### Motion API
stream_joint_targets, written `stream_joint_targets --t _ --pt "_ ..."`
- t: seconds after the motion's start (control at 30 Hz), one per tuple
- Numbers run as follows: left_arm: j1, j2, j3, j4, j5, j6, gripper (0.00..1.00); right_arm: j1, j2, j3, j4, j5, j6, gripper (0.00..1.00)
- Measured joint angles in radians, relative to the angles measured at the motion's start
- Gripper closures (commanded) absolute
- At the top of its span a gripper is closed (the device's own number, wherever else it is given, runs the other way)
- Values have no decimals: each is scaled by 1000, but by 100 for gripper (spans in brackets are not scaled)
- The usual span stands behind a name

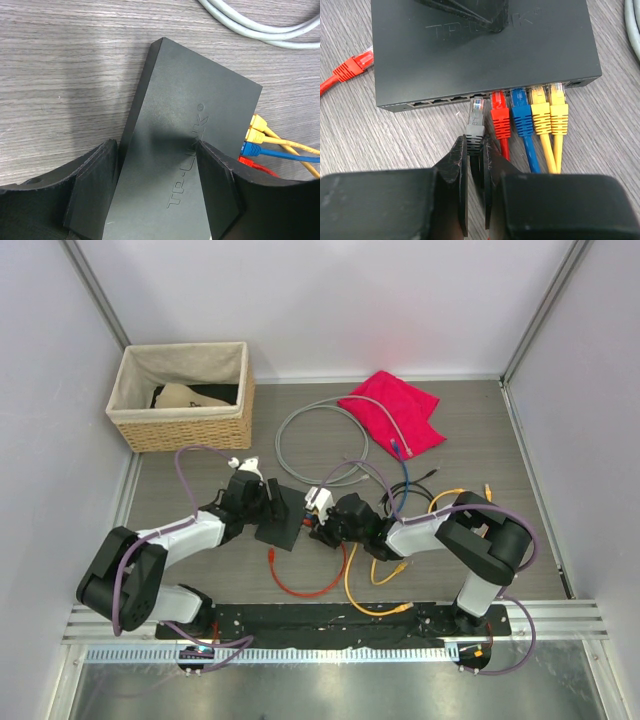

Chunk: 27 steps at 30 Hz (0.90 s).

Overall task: Insert the plug into the switch port
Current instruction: Insert the connector into the switch port.

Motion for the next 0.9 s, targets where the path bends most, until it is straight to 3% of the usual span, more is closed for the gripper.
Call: stream_joint_targets --t 0.9 --pt "7 12 6 10 20 2 31 -11 29 -23 95 -27 50 99"
